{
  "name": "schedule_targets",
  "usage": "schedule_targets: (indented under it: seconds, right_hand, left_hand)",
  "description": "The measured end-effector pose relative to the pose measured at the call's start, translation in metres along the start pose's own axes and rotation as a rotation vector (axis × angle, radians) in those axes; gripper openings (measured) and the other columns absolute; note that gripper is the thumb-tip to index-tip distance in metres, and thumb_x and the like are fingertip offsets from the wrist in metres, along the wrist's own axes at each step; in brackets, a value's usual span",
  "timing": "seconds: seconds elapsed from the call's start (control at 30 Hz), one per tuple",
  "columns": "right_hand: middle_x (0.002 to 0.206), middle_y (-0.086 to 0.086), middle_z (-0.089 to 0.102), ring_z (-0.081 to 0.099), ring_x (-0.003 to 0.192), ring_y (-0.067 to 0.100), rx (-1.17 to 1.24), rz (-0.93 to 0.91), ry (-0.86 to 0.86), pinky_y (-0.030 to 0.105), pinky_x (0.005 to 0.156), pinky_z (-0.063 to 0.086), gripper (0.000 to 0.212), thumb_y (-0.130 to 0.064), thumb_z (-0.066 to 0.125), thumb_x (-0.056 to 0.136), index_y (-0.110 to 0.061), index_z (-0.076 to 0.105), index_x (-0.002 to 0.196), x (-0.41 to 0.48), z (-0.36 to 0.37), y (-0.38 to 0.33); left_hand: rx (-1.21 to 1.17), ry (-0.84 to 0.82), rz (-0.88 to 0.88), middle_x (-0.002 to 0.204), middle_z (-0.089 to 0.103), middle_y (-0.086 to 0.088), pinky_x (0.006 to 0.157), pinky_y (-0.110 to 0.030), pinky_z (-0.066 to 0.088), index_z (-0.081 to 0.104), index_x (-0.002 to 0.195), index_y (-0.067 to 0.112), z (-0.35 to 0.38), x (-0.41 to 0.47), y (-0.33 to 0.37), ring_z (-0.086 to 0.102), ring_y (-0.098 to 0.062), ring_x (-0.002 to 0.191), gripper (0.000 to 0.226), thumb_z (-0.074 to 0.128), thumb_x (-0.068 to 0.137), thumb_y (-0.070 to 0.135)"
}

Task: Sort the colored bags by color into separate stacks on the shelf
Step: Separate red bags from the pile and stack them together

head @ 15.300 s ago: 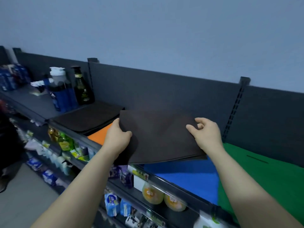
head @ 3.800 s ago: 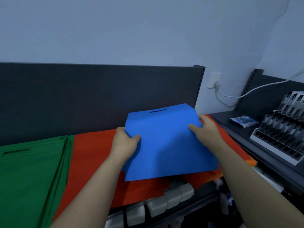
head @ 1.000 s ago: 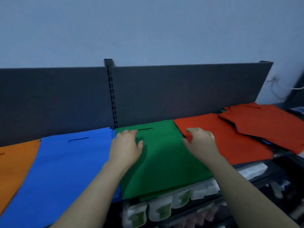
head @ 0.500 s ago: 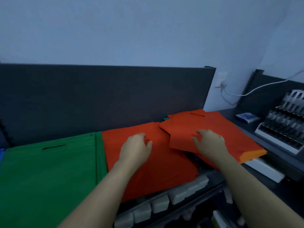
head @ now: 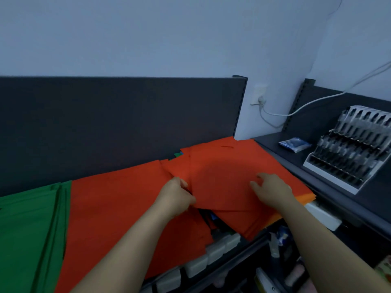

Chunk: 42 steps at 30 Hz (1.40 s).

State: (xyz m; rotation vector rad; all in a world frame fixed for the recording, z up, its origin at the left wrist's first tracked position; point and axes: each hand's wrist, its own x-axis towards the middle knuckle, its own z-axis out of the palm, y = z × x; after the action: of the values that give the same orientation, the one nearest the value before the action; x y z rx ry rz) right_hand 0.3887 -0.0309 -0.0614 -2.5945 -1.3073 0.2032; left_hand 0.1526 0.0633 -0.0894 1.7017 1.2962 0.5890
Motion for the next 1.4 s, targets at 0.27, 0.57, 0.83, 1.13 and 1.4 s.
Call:
schedule_targets:
  seconds: [0.27, 0.57, 0.83, 1.13, 1.4]
  right_hand:
    - [0.114, -0.001, 0.055, 0.054, 0.111, 0.024, -0.054, -0.141, -0.103, 0.039, 0.099, 0.040, 0.023, -0.041, 0.055, 0.085, -0.035, 0.062, 0.106, 0.001, 0.003, -0.002]
    - [0.125, 0.005, 0.058, 0.053, 0.114, 0.027, -0.042, -0.037, -0.047, 0.041, 0.099, 0.040, 0.043, -0.041, 0.050, 0.090, -0.016, 0.052, 0.124, 0.016, -0.001, 0.007]
    - [0.125, 0.008, 0.058, 0.056, 0.112, 0.027, 0.114, -0.073, 0.047, 0.038, 0.094, 0.046, 0.047, -0.033, 0.049, 0.095, -0.012, 0.043, 0.137, 0.020, 0.000, -0.003]
    - [0.120, 0.001, 0.060, 0.057, 0.108, 0.022, 0.217, -0.105, 0.014, 0.038, 0.091, 0.049, 0.049, -0.033, 0.055, 0.093, -0.016, 0.045, 0.138, 0.014, 0.002, 0.003]
    - [0.129, 0.008, 0.054, 0.053, 0.114, 0.028, 0.166, 0.033, -0.085, 0.047, 0.100, 0.043, 0.058, -0.052, 0.047, 0.092, -0.011, 0.043, 0.133, 0.024, 0.001, 0.009]
  left_hand:
    - [-0.148, 0.061, -0.063, 0.111, 0.067, -0.010, 0.080, -0.031, 0.053, 0.062, 0.113, 0.005, 0.009, 0.017, 0.002, 0.065, -0.025, 0.094, 0.033, 0.066, 0.087, 0.026]
    - [-0.185, 0.278, -0.087, 0.095, 0.061, -0.003, 0.078, -0.030, 0.048, 0.050, 0.107, 0.013, -0.007, 0.020, 0.005, 0.061, -0.024, 0.088, 0.040, 0.075, 0.076, 0.011]
    - [-0.319, 0.159, -0.186, 0.110, 0.063, -0.015, 0.064, -0.036, 0.058, 0.055, 0.120, 0.002, -0.007, 0.020, -0.001, 0.065, -0.029, 0.089, 0.038, 0.067, 0.084, 0.009]
    - [-0.280, 0.181, -0.174, 0.110, 0.061, -0.011, 0.083, -0.035, 0.051, 0.054, 0.114, 0.005, -0.008, 0.014, -0.004, 0.061, -0.029, 0.096, 0.038, 0.070, 0.080, 0.007]
    - [-0.352, 0.018, -0.215, 0.111, 0.062, -0.010, 0.085, -0.040, 0.054, 0.049, 0.117, 0.010, -0.007, 0.004, -0.008, 0.063, -0.028, 0.097, 0.044, 0.073, 0.080, 0.011]
